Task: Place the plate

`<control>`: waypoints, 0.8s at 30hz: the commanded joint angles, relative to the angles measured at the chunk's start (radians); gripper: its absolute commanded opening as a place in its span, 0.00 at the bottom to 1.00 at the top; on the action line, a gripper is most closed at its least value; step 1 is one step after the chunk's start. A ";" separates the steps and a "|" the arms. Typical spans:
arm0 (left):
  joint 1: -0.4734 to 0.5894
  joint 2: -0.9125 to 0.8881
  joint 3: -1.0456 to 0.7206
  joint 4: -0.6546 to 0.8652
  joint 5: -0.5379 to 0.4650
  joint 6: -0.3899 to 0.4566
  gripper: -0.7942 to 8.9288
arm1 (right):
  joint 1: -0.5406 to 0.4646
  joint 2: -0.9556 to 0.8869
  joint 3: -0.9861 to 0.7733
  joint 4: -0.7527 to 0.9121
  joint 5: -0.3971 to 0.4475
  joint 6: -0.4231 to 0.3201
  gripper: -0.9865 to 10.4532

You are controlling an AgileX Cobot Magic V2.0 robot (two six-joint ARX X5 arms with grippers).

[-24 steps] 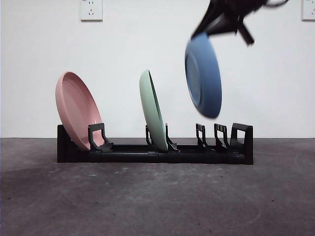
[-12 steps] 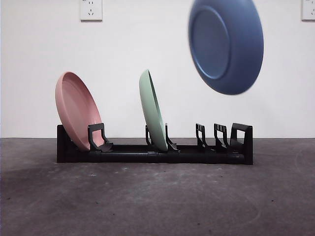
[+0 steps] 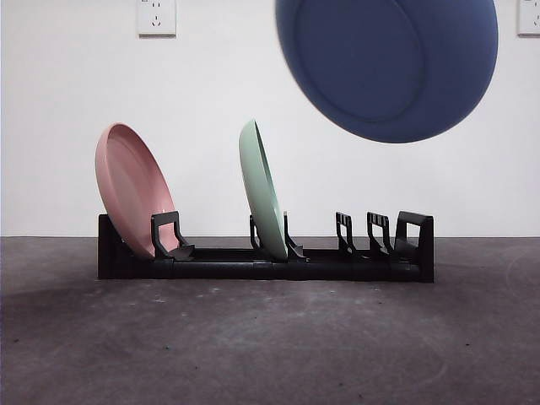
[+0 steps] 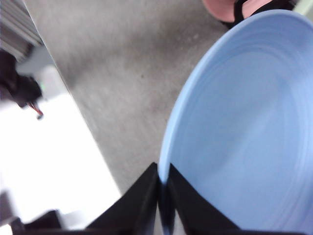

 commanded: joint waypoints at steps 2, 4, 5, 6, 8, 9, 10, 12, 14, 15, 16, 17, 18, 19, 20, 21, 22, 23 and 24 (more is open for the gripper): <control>-0.004 0.010 0.018 0.008 -0.006 0.011 0.66 | 0.130 0.006 -0.024 0.012 0.125 -0.002 0.10; -0.004 0.011 0.018 0.008 -0.006 0.014 0.66 | 0.192 0.006 -0.075 0.025 0.194 0.019 0.10; -0.004 0.011 0.018 0.008 -0.006 0.015 0.66 | 0.217 0.006 -0.102 0.037 0.220 0.029 0.10; -0.004 0.011 0.018 0.009 -0.006 0.017 0.66 | 0.244 0.006 -0.139 0.057 0.246 0.039 0.10; -0.004 0.011 0.018 0.009 -0.006 0.019 0.66 | 0.283 0.006 -0.213 0.111 0.281 0.062 0.10; -0.004 0.011 0.018 0.009 -0.006 0.019 0.66 | 0.299 0.006 -0.254 0.149 0.299 0.076 0.10; -0.004 0.011 0.018 0.009 -0.006 0.019 0.66 | 0.316 0.006 -0.298 0.189 0.320 0.085 0.10; -0.004 0.011 0.018 0.009 -0.006 0.019 0.66 | 0.350 0.007 -0.374 0.261 0.361 0.092 0.10; -0.004 0.011 0.018 0.008 -0.006 0.018 0.66 | 0.387 0.007 -0.445 0.340 0.409 0.102 0.10; -0.004 0.011 0.018 0.008 -0.006 0.018 0.66 | 0.406 0.007 -0.479 0.381 0.433 0.107 0.10; -0.004 0.011 0.018 0.008 -0.006 0.018 0.66 | 0.422 0.007 -0.507 0.412 0.454 0.111 0.10; -0.004 0.011 0.018 0.008 -0.006 0.018 0.66 | 0.435 0.007 -0.530 0.437 0.472 0.112 0.10; -0.004 0.011 0.018 0.009 -0.006 0.018 0.66 | 0.449 0.011 -0.555 0.463 0.484 0.112 0.10; -0.004 0.011 0.018 0.008 -0.006 0.018 0.66 | 0.461 0.017 -0.575 0.482 0.493 0.112 0.10; -0.004 0.011 0.018 0.009 -0.006 0.018 0.66 | 0.469 0.022 -0.589 0.496 0.503 0.112 0.10; -0.004 0.011 0.018 0.009 -0.006 0.018 0.66 | 0.477 0.034 -0.604 0.509 0.507 0.112 0.10; -0.004 0.011 0.018 0.009 -0.006 0.018 0.66 | 0.483 0.047 -0.616 0.518 0.508 0.112 0.10; -0.004 0.011 0.018 0.008 -0.006 0.018 0.66 | 0.486 0.058 -0.624 0.528 0.509 0.112 0.10; -0.004 0.011 0.018 0.009 -0.006 0.018 0.66 | 0.488 0.075 -0.629 0.536 0.513 0.113 0.10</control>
